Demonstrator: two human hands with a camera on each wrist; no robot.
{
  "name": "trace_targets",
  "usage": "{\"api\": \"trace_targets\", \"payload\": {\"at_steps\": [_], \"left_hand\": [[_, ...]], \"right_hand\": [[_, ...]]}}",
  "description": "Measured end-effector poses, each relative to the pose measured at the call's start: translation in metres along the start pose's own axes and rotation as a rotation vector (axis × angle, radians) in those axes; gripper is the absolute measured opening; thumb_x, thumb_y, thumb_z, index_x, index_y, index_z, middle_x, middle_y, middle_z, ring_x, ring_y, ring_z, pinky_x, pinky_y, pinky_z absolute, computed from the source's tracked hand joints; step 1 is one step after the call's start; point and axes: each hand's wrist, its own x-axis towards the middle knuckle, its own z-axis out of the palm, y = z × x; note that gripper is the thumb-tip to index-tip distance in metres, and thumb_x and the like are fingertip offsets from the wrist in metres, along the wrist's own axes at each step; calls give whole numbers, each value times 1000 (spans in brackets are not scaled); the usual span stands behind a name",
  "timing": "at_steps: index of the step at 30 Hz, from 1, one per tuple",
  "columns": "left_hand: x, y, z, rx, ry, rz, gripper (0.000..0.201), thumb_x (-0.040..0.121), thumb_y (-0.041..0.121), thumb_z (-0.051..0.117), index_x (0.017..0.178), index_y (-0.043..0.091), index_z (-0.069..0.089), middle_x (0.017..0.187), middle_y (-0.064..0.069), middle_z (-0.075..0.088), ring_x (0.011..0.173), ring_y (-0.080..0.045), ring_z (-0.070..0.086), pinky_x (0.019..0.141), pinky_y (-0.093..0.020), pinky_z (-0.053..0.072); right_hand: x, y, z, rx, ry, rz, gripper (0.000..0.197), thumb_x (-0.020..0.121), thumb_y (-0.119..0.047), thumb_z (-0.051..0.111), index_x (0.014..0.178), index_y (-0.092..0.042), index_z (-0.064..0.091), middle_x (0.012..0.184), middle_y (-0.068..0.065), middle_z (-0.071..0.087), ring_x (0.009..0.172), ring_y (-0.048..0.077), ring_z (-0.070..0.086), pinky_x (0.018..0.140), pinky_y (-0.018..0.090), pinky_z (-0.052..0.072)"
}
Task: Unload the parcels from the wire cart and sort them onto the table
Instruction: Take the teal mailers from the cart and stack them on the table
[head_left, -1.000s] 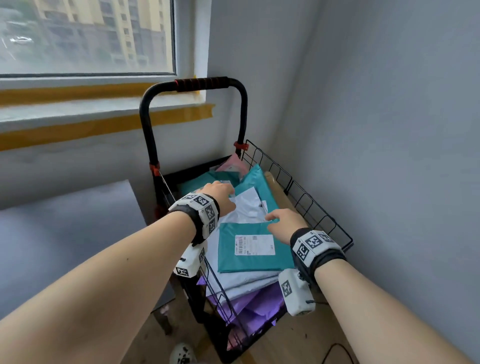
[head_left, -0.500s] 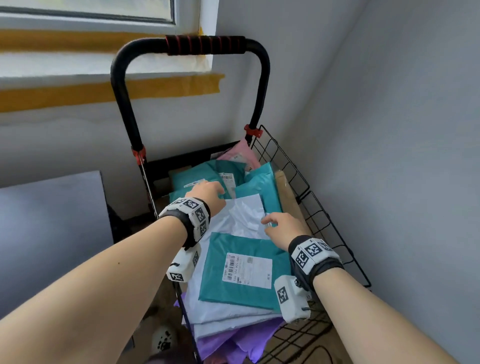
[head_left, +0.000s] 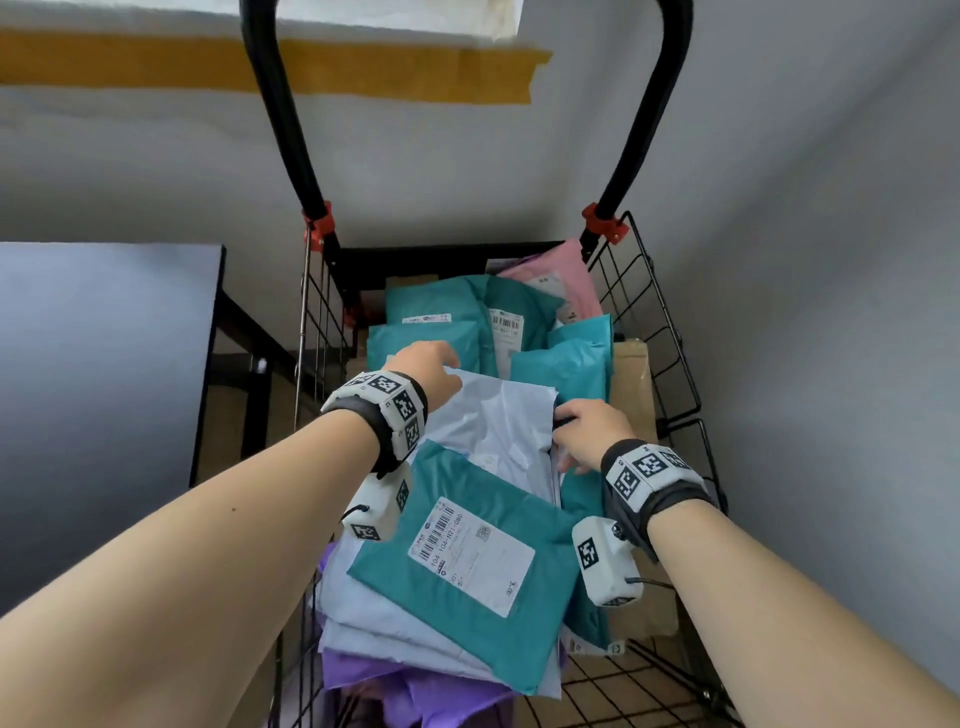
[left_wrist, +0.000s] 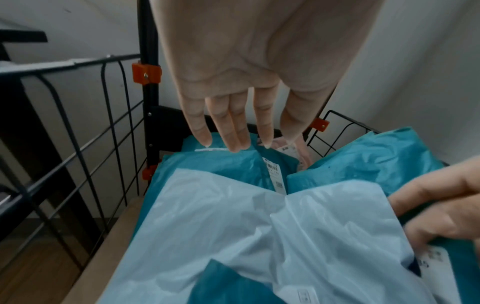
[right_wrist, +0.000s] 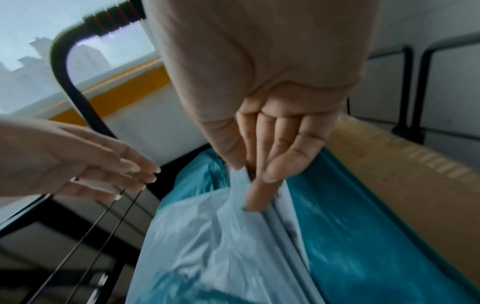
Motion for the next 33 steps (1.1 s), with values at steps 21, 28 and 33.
{"api": "trace_targets", "payload": {"at_steps": [21, 28, 33], "left_hand": [[1, 35, 45, -63, 9, -89, 38, 92, 23, 54, 130, 18, 51, 134, -7, 52, 114, -25, 55, 93, -31, 44], [-5, 41, 28, -77, 30, -61, 37, 91, 20, 53, 128, 19, 53, 133, -6, 53, 114, -24, 55, 93, -32, 44], [-14, 53, 10, -99, 80, -47, 48, 91, 18, 54, 137, 15, 43, 135, -8, 52, 116, -26, 54, 93, -31, 42]], "right_hand": [[26, 13, -42, -55, 391, -192, 47, 80, -13, 62, 123, -25, 47, 117, 5, 52, 99, 29, 57, 75, 29, 43], [23, 18, -42, -12, 272, -159, 30, 77, -14, 63, 103, -24, 55, 86, 2, 67, 84, 25, 61, 72, 29, 50], [8, -6, -82, 273, 383, -182, 19, 82, -9, 61, 99, -16, 64, 89, -1, 61, 84, 19, 56, 74, 23, 41]]}}
